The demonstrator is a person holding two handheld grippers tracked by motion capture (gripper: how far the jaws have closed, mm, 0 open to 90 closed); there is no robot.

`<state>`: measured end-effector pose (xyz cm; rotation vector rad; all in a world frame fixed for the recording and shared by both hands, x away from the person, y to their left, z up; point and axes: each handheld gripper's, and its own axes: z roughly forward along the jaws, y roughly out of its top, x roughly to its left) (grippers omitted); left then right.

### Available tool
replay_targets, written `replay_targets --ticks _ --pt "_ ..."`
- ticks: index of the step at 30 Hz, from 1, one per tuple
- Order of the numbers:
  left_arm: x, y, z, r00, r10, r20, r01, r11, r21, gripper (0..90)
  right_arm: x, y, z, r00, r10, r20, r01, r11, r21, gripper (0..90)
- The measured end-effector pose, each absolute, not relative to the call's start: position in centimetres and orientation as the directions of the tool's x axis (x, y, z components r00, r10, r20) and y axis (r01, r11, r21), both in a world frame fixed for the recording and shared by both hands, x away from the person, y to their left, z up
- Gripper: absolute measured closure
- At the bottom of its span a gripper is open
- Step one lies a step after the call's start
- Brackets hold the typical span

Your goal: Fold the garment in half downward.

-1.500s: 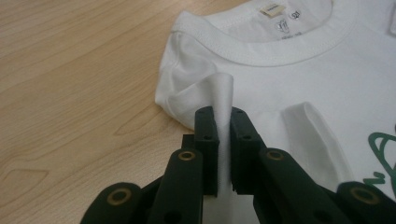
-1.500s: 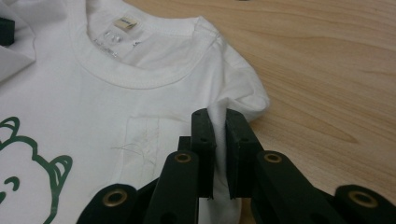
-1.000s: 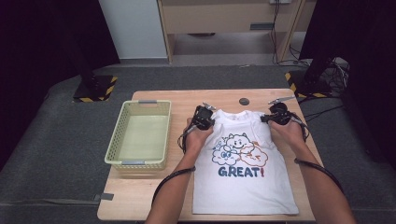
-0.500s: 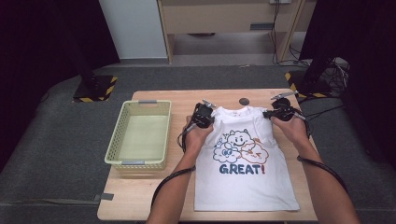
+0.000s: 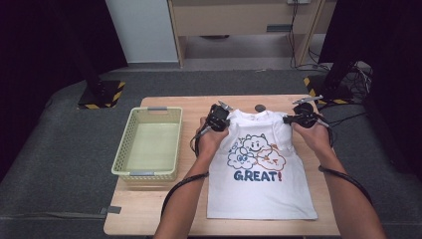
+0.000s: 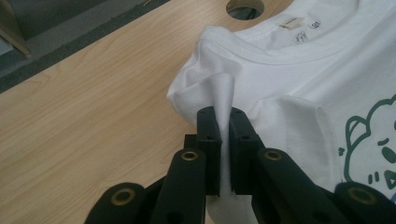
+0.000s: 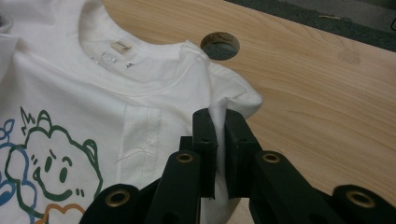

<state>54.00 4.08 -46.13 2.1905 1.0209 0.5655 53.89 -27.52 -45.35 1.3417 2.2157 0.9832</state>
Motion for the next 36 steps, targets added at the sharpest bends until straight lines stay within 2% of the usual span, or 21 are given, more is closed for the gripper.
replay_targets --ticks 36 --pt "51.1 4.1 -43.0 0.592 0.791 0.155 0.447 -0.482 0.753 85.5 50.5 -28.0 -42.3 -0.472 0.881 0.015 0.563 0.289 0.774 84.9"
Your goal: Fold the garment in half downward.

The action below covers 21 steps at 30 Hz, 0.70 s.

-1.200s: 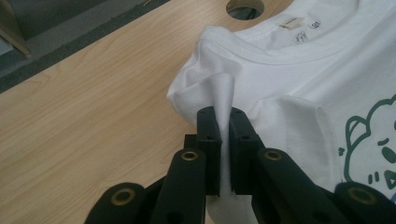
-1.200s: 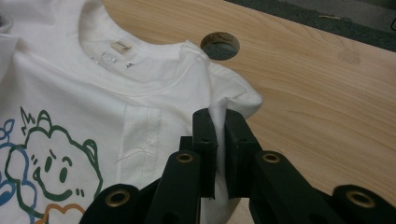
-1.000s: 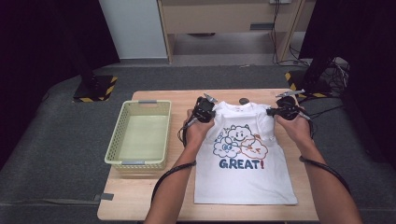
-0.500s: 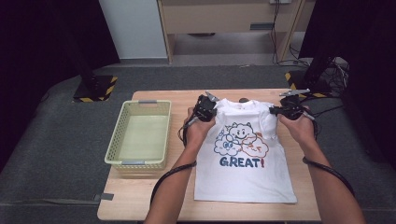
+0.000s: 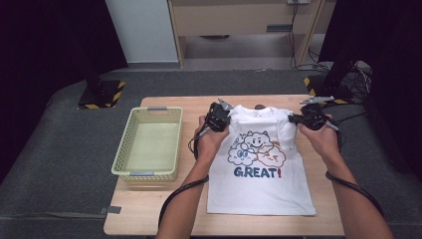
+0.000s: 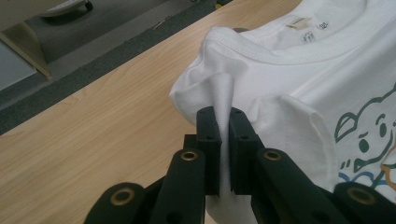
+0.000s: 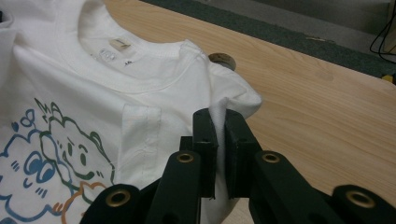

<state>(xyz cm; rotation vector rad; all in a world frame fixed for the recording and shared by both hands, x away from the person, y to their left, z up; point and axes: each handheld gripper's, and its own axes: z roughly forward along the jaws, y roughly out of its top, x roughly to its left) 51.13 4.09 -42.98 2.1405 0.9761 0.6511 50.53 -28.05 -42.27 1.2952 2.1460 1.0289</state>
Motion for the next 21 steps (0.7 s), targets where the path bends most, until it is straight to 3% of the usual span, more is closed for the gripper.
replay_targets --ticks 21 --pt "46.1 4.3 -43.7 0.608 0.777 0.166 0.43 -0.498 0.753 85.4 45.3 -27.7 -42.7 -0.494 0.869 -0.008 0.541 0.315 0.78 84.8"
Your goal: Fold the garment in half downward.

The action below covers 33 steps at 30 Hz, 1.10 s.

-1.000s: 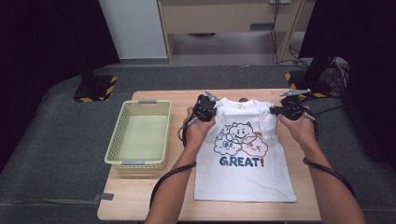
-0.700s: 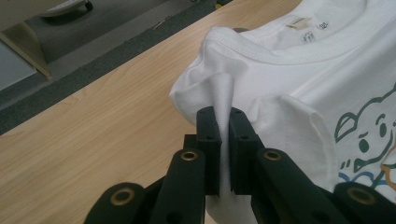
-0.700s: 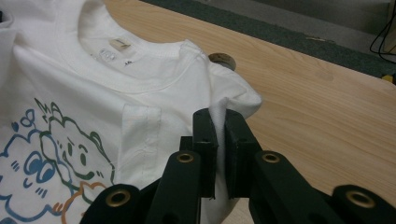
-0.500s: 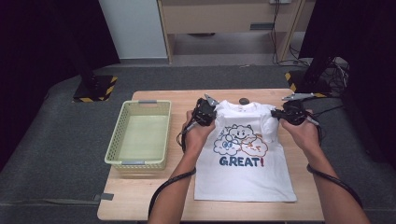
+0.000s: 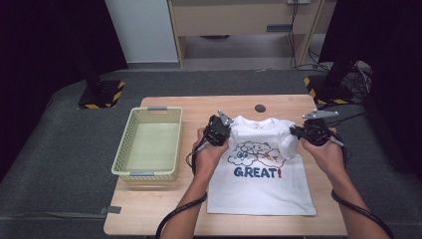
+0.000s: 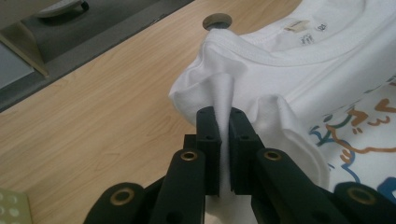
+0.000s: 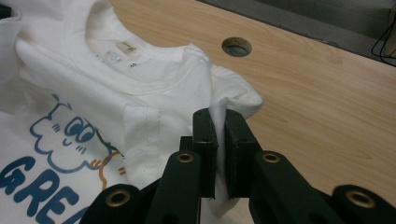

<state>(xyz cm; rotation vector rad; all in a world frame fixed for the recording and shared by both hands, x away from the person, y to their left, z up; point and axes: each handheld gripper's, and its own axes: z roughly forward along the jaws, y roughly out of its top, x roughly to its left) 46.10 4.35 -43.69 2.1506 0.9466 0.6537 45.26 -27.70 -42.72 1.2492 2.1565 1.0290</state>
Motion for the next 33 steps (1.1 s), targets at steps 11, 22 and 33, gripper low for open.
replay_targets --ticks 11,22,33 --pt "43.7 4.4 -44.9 0.624 0.764 0.167 0.428 -0.513 0.744 85.4 42.9 -28.1 -45.1 -0.514 0.858 0.011 0.554 0.322 0.768 84.7" --pt "43.1 4.7 -46.6 0.631 0.762 0.146 0.442 -0.507 0.74 85.3 42.5 -27.9 -45.9 -0.532 0.847 0.016 0.559 0.337 0.758 84.6" --pt "42.1 4.7 -46.1 0.643 0.748 0.161 0.418 -0.52 0.745 85.2 41.7 -28.2 -45.9 -0.546 0.837 0.023 0.546 0.335 0.768 84.4"
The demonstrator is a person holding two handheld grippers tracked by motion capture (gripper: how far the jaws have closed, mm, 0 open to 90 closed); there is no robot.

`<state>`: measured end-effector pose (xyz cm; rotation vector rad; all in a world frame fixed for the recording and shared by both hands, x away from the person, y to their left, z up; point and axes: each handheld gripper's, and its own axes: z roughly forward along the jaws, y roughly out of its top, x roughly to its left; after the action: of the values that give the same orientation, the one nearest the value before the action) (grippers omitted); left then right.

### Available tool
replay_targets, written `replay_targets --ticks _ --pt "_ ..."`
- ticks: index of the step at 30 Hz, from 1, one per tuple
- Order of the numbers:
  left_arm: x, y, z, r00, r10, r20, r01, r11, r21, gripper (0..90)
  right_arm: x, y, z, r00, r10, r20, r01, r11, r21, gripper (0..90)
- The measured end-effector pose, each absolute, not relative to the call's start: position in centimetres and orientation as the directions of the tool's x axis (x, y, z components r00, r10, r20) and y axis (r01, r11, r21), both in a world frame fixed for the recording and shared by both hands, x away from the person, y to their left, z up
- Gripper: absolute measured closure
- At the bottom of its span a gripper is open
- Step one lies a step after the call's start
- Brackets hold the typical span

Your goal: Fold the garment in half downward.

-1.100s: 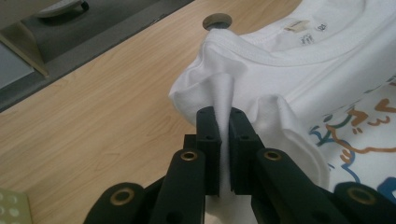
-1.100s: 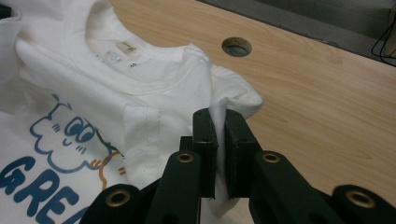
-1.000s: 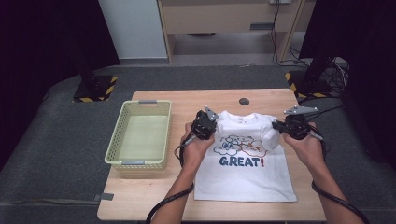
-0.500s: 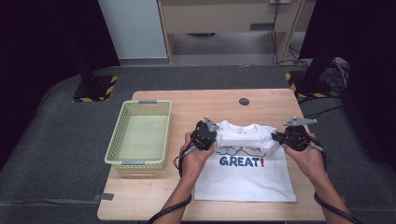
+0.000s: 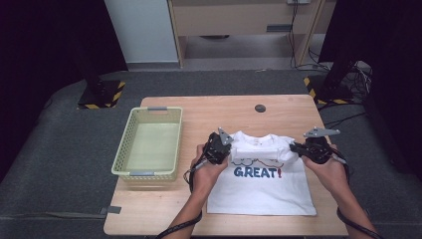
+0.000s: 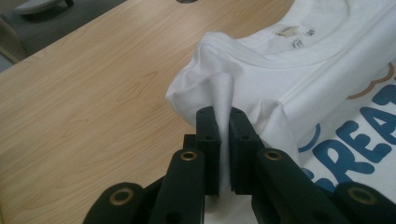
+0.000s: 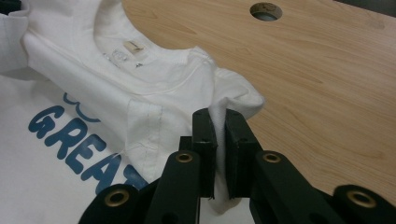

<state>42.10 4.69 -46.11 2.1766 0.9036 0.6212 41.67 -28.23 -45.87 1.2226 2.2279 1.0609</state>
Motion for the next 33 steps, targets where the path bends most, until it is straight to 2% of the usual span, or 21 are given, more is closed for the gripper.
replay_targets --ticks 14,24,29,33 --pt "40.5 5.5 -46.2 0.658 0.737 0.157 0.396 -0.515 0.761 84.8 39.8 -28.1 -46.3 -0.567 0.824 0.025 0.527 0.338 0.78 83.8" --pt "38.2 6.6 -48.9 0.679 0.724 0.118 0.411 -0.509 0.757 84.1 37.3 -27.3 -47.7 -0.612 0.791 0.0 0.506 0.391 0.769 83.3" --pt "37.0 7.1 -50.0 0.702 0.708 0.076 0.434 -0.511 0.742 83.5 36.1 -27.3 -49.4 -0.636 0.772 0.011 0.528 0.424 0.736 81.5" --pt "36.1 7.1 -50.8 0.721 0.687 0.094 0.423 -0.542 0.726 82.9 35.6 -27.2 -51.0 -0.65 0.76 0.023 0.549 0.449 0.705 81.2"
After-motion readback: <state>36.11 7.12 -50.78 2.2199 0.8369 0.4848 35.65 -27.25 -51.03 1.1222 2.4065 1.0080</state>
